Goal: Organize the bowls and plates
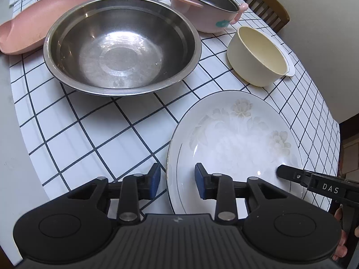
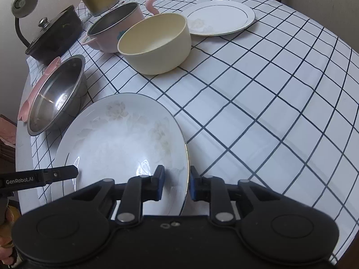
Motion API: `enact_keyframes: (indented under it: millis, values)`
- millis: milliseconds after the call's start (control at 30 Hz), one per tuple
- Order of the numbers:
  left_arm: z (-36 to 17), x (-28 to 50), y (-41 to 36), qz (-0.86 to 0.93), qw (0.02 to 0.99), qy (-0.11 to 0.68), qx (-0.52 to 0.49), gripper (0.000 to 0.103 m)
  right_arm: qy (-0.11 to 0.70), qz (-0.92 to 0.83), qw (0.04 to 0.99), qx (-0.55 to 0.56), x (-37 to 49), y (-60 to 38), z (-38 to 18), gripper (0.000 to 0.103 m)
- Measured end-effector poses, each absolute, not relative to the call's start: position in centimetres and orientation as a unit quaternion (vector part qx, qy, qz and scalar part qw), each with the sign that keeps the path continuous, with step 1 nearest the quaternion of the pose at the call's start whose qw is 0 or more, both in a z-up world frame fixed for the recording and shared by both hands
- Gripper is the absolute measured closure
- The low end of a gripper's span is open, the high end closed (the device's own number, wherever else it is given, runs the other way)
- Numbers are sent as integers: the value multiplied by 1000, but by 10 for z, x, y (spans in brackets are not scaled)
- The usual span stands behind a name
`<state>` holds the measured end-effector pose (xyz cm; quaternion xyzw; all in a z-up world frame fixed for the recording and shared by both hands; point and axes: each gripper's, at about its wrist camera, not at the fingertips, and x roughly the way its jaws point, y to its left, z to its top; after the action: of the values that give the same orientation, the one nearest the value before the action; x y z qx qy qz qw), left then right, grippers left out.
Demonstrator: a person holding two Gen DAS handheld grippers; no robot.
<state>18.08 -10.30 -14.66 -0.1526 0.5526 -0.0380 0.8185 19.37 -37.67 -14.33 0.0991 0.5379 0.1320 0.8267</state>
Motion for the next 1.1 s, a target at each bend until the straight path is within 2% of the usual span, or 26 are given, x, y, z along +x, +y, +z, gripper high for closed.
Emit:
enact_keyframes:
  millis: [133,400,667,1100]
  values:
    - [-149,180,-101,-43,814,556,-163,83,539,127,826,109,193,-379,-143,83]
    - [-149,179,-96,-46,812,555,-175,87,536,119,828,116,191,-382,-141,88]
    - [-148,169,-92,-48,809,559,-175,87,529,120,831,122,180,-383,-137,90]
    - [-134,112,-82,-58,807,564,-165,87,540,139,820,131,123,-379,-132,91]
